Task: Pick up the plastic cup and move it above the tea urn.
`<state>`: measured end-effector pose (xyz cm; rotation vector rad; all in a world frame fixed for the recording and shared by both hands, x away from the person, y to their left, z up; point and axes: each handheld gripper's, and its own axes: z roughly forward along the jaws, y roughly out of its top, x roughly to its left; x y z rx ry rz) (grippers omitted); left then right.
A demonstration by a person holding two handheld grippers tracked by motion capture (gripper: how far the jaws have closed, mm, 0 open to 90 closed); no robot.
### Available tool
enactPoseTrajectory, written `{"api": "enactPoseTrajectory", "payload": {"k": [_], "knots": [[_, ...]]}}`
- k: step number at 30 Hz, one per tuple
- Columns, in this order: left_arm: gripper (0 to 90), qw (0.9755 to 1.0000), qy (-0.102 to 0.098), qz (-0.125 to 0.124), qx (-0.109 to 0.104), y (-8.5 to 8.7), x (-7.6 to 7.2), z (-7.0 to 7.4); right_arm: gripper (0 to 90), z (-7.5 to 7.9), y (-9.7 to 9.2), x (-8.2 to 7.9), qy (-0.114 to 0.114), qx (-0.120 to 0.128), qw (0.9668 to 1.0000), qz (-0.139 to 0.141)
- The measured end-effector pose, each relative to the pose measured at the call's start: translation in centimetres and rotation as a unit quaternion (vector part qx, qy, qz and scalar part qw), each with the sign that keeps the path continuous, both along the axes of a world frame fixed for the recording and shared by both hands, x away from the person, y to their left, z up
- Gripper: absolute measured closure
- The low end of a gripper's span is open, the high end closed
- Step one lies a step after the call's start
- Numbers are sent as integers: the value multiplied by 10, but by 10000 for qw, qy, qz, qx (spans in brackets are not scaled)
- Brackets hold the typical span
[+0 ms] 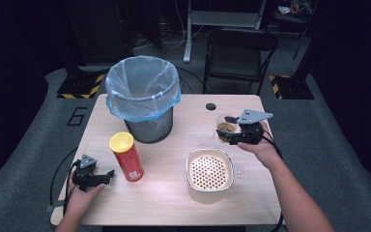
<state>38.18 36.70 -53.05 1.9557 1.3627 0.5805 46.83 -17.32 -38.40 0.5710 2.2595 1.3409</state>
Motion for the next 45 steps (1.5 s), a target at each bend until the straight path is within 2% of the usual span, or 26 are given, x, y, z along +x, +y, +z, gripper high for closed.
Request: {"api": "enactPoseTrajectory", "payload": {"k": [2,4,7,8,11,12,14,17,18,19,20,21,22,24,28,36,40,41,42,43,45], "knots": [[125,10000,0,3,-3,0,0,0,373,2,7,0,-130,-177,9997,126],[125,10000,0,3,-4,0,0,0,371,4,17,-3,-431,-400,9976,371],[125,10000,1,1,-1,0,0,0,371,6,20,-5,-523,-404,9969,437],[125,10000,0,3,-5,0,0,0,370,7,20,-6,-628,-387,9961,480],[126,10000,1,3,-5,0,0,0,369,6,20,-7,-678,-387,9957,493],[125,10000,-1,3,-5,0,0,0,367,5,19,-10,-878,-408,9943,458],[125,10000,0,4,-4,0,0,0,367,4,16,-12,-967,-426,9932,491],[125,10000,0,4,-6,0,0,0,368,3,15,-14,-1027,-467,9923,507],[125,10000,0,2,-4,0,0,0,368,2,14,-15,-1094,-606,9907,531],[125,10000,-2,5,-5,0,0,0,368,2,14,-15,-1094,-606,9907,531],[125,10000,0,2,-2,0,0,0,369,1,15,-18,-1172,-741,9887,573],[125,10000,0,2,-2,0,0,0,369,1,15,-18,-1172,-741,9887,573],[125,10000,1,3,-3,0,0,0,369,0,15,-20,-1242,-847,9867,612],[126,10000,-1,3,-4,0,0,0,367,-1,15,-22,-1283,-901,9856,639],[126,10000,0,2,-4,0,0,0,365,-5,17,-26,-1387,-961,9836,634],[126,10000,-1,3,-4,0,0,0,364,-14,15,-31,-1424,-1050,9823,612],[126,10000,0,1,-2,0,0,0,363,-17,14,-37,-1574,-1260,9776,602],[126,10000,0,1,-2,0,0,0,363,-17,14,-37,-1574,-1260,9776,602],[126,10000,-2,3,-3,0,0,0,364,-17,14,-40,-1640,-1306,9760,587],[125,10000,0,0,-2,0,0,0,364,-17,15,-43,-1756,-1401,9727,586],[125,10000,-1,2,-2,0,0,0,365,-16,16,-48,-1908,-1493,9684,593]]}}
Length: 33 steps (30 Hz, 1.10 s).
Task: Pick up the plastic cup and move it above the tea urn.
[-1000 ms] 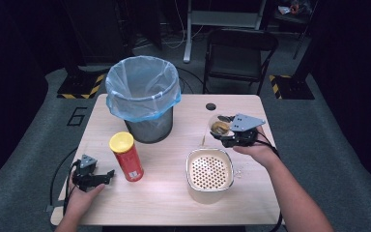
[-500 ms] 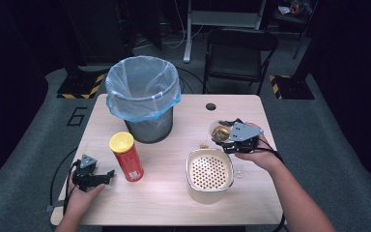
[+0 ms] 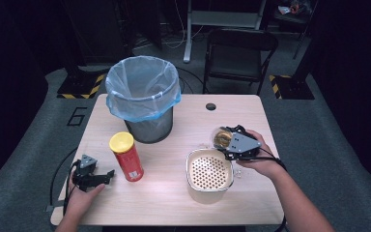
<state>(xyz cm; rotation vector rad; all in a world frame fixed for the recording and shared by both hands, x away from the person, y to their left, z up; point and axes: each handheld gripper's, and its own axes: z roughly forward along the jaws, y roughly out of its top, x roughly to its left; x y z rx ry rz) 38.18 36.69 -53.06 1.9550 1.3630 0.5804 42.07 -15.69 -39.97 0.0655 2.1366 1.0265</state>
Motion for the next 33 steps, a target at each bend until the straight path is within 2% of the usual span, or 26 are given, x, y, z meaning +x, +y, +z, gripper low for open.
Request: {"api": "enactPoseTrajectory", "payload": {"k": [1,2,4,5,6,8,11,12,13,14,15,16,17,18,19,20,22,23,24,25,29,30,31,32,33], "knots": [[125,10000,0,0,0,0,0,0,365,1,1,-3,-112,-90,9999,13],[126,10000,1,-1,1,0,0,0,365,1,4,-8,-389,-336,9987,22],[125,10000,1,0,-1,0,0,0,365,0,9,-15,-564,-588,9967,-18],[125,10000,1,-2,1,0,0,0,365,-1,12,-17,-722,-715,9948,-8],[126,10000,1,-2,1,0,0,0,365,-1,12,-17,-722,-715,9948,-8],[126,10000,3,-3,3,0,0,0,365,-2,16,-23,-1021,-1073,9890,-22],[126,10000,2,-2,0,0,0,0,366,-5,25,-31,-1484,-1595,9760,-1],[125,10000,2,-3,3,0,0,0,367,-6,27,-34,-1669,-1795,9695,10],[125,10000,2,-2,2,0,0,0,369,-9,33,-40,-2034,-2147,9553,-11],[125,10000,2,-2,2,0,0,0,369,-9,33,-40,-2034,-2147,9553,-11],[125,10000,1,-2,-1,0,0,0,369,-10,36,-43,-2248,-2352,9456,-21],[125,10000,1,-3,2,0,0,0,370,-12,38,-45,-2407,-2520,9373,15],[125,10000,3,-3,1,0,0,0,370,-16,43,-51,-2758,-2892,9167,19],[125,10000,3,-3,1,0,0,0,370,-16,43,-51,-2758,-2892,9167,19],[125,10000,1,-3,1,0,0,0,370,-18,47,-57,-3156,-3201,8932,63],[125,10000,2,-3,2,0,0,0,370,-18,47,-57,-3156,-3201,8932,63],[125,10000,3,-4,1,0,0,0,370,-17,50,-59,-3345,-3406,8786,134],[125,10000,2,-3,1,0,0,0,369,-19,50,-61,-3381,-3413,8770,109],[125,10000,1,-4,1,0,0,0,368,-18,51,-61,-3450,-3516,8701,173],[126,10000,2,-3,1,0,0,0,368,-17,52,-61,-3487,-3570,8663,201],[125,10000,-20,4,0,0,0,0,366,-18,52,-61,-3435,-3559,8689,180],[126,10000,-52,5,-13,0,0,-1,367,-17,52,-60,-3406,-3536,8710,187],[125,10000,-55,-13,1,0,0,-1,366,-16,52,-60,-3464,-3568,8672,251],[126,10000,-54,-20,21,0,0,0,366,-17,52,-62,-3395,-3450,8749,183],[126,10000,-39,-21,5,0,0,0,365,-16,52,-62,-3439,-3487,8715,250]]}}
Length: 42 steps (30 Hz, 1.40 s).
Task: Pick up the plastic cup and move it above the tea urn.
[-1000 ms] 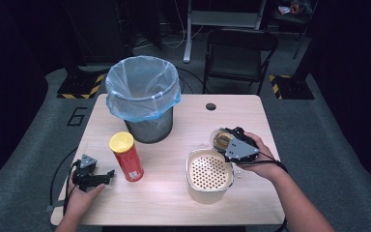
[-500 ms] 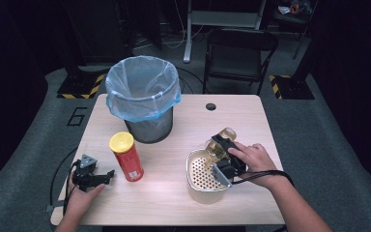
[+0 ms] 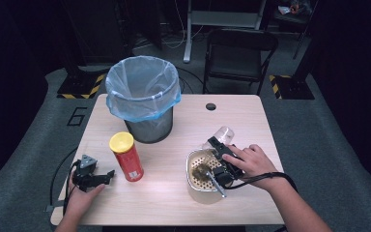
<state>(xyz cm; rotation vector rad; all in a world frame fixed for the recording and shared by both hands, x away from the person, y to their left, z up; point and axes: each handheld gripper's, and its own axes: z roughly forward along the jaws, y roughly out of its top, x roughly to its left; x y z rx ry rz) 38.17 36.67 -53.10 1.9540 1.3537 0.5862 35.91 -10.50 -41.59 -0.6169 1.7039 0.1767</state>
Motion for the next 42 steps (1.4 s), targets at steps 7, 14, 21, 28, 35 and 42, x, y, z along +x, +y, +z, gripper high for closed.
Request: {"api": "enactPoseTrajectory", "payload": {"k": [7,14,21,28,35,42], "knots": [[126,10000,15,-10,21,0,0,0,364,0,1,-3,-126,-68,9999,74],[126,10000,-13,5,-2,0,0,0,363,1,1,-4,-202,-152,9996,157],[125,10000,22,-16,25,0,0,1,362,2,1,-5,-194,-135,9996,125],[126,10000,-35,11,4,0,0,0,362,3,2,-7,-290,-136,9993,174],[125,10000,-24,7,11,0,0,0,361,3,2,-7,-347,-119,9991,207],[126,10000,-22,6,13,0,0,0,360,2,3,-8,-399,-32,9990,214]]}}
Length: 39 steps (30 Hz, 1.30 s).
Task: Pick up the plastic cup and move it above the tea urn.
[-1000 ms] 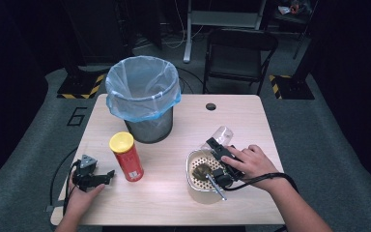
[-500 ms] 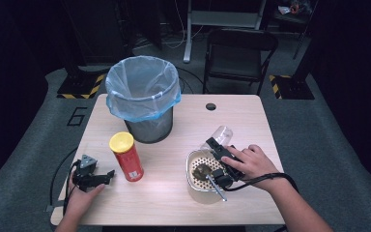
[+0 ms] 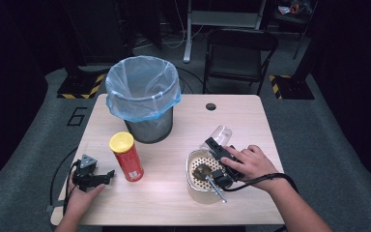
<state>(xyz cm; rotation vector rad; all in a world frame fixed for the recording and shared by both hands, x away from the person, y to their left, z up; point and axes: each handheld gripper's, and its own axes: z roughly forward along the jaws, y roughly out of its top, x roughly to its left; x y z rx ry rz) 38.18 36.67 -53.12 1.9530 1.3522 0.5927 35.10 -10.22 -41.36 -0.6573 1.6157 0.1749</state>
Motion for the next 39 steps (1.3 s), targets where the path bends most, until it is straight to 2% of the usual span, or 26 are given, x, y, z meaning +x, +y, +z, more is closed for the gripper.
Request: {"api": "enactPoseTrajectory", "payload": {"k": [4,6,15,20,21,23,24,25,26,27,29,31,32,35,36,38,39], "knots": [[125,10000,22,-1,-22,0,0,0,359,0,0,-1,-75,53,10000,27],[126,10000,23,-15,11,0,0,0,358,-1,1,-2,-197,71,9997,88],[125,10000,2,-1,0,0,0,0,357,-2,1,-2,-213,109,9996,127],[126,10000,19,-10,6,0,0,0,355,-3,1,-3,-298,200,9993,128],[126,10000,3,6,-22,0,0,0,355,-4,1,-3,-241,218,9994,109],[126,10000,7,5,-26,0,0,0,354,-4,1,-4,-284,314,9990,112],[126,10000,25,-7,-12,0,0,0,353,-5,1,-5,-270,467,9985,96],[125,10000,25,-7,-12,0,0,0,353,-5,1,-5,-270,467,9985,96],[125,10000,1,4,-6,0,0,0,353,-6,1,-6,-246,683,9973,70],[125,10000,1,4,-6,0,0,0,353,-6,1,-6,-246,683,9973,70],[126,10000,19,-8,5,0,0,0,352,-9,2,-6,-239,1070,9940,8],[126,10000,3,3,-18,0,0,0,352,-10,3,-6,-253,1168,9928,-6],[126,10000,0,-1,1,0,0,0,351,-11,3,-6,-212,1311,9911,-57],[125,10000,1,-1,1,0,0,0,351,-10,4,-7,-105,1804,9834,-162],[126,10000,20,-8,3,0,0,0,350,-10,5,-7,-34,1993,9797,-205],[126,10000,-3,2,-2,0,0,0,348,-6,5,-8,178,2432,9694,-281],[125,10000,22,-8,7,0,0,0,347,-3,5,-8,376,2726,9609,-321]]}}
